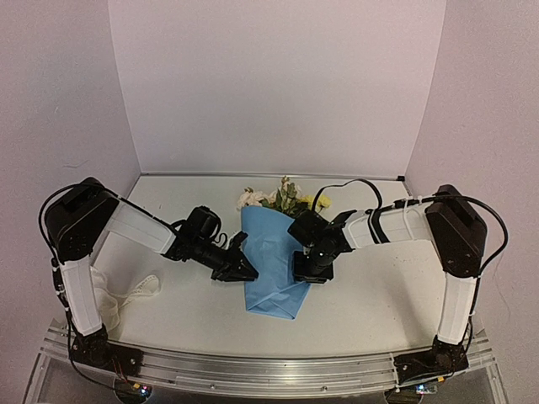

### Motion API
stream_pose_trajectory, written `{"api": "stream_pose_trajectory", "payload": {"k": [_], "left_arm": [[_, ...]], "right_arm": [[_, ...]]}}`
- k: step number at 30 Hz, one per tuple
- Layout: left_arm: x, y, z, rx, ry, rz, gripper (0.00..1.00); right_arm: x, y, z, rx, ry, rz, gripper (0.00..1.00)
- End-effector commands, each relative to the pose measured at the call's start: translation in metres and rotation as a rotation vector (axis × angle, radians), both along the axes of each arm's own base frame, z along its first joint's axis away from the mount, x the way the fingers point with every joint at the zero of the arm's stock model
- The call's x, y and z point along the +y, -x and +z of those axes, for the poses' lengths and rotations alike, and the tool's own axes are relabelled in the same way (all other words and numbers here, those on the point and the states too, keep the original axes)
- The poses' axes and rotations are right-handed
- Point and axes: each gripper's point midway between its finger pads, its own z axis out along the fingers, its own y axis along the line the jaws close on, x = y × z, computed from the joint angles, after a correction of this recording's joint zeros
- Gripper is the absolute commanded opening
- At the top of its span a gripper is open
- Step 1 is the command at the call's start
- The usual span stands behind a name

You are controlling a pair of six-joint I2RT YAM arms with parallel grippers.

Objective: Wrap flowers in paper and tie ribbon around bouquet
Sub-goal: Press the fold line of the folded bouquet.

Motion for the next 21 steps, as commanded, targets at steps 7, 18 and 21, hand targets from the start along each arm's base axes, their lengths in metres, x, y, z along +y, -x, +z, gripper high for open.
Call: {"api": "stream_pose_trajectory", "payload": {"k": [7,18,21], "left_arm": [[0.006,-0.046,-0.027,0.02,-0.067,0.183,0.17],[0.009,-0.085,-0.022,0.009,-0.063,0.311,0.22],[0.011,-0.099,-0.024,0.015,-0.067,0.342,0.22]], "right_arm": [[-0.003,-0.003,-0.008,-0.005,0.039,0.014,0.34],[-0.005,-0.002,-0.01,-0.001,0.046,0.021,0.34],[-0.004,-0.002,-0.012,0.003,0.046,0.024,0.34]]}}
